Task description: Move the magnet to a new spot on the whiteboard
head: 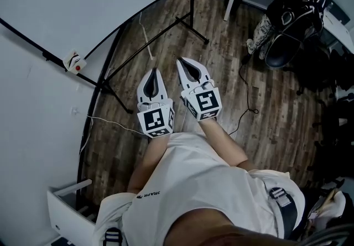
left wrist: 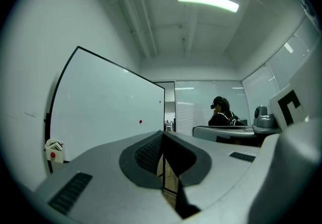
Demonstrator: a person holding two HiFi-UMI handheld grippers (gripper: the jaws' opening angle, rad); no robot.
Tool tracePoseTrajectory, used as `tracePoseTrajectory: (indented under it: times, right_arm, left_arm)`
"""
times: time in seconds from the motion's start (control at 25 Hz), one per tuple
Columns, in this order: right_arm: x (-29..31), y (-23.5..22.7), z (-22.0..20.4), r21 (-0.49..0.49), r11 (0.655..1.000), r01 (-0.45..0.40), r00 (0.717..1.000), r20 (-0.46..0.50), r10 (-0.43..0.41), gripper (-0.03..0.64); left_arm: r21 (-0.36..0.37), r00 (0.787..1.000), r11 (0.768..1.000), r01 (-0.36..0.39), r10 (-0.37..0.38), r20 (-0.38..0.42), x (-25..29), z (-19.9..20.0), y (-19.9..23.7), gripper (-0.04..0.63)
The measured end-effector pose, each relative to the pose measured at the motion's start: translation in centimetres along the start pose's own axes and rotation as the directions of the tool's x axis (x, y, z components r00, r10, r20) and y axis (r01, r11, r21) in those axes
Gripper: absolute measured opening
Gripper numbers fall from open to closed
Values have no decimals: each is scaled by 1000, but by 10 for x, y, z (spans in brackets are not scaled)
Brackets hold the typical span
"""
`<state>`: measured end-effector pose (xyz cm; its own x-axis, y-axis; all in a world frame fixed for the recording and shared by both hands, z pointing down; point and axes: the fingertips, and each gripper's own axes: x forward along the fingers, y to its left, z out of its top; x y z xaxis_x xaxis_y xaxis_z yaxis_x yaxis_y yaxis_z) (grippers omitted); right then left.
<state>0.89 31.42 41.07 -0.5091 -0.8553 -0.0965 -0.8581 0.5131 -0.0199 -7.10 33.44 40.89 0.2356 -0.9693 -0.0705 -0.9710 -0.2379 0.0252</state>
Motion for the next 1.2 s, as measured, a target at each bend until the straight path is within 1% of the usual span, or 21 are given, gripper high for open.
tracePoseTrajectory:
  times: [0.4,0.64,0.88,1.2]
  right_arm:
    - [-27,-14,-7,12,1000,-26,1000,-6,26,12]
    - [-18,-17,-12,23,999,-40,999,-9,41,12]
    - [16,-31,-27,31,999,-38,999,-23,39,12]
    - [96,-58,-33,30,999,-24,999,-21,25,12]
  left_arm:
    - [9,999,999,-39,39,-13,-15,-12,-30,2]
    - [2,998,998,-59,59,-27,-4,-17,-26,2]
    - [-6,998,998,-55,54,-35,32,-31,-10,2]
    - [4,998,1000,-26,26,-51,112,-41,23,2]
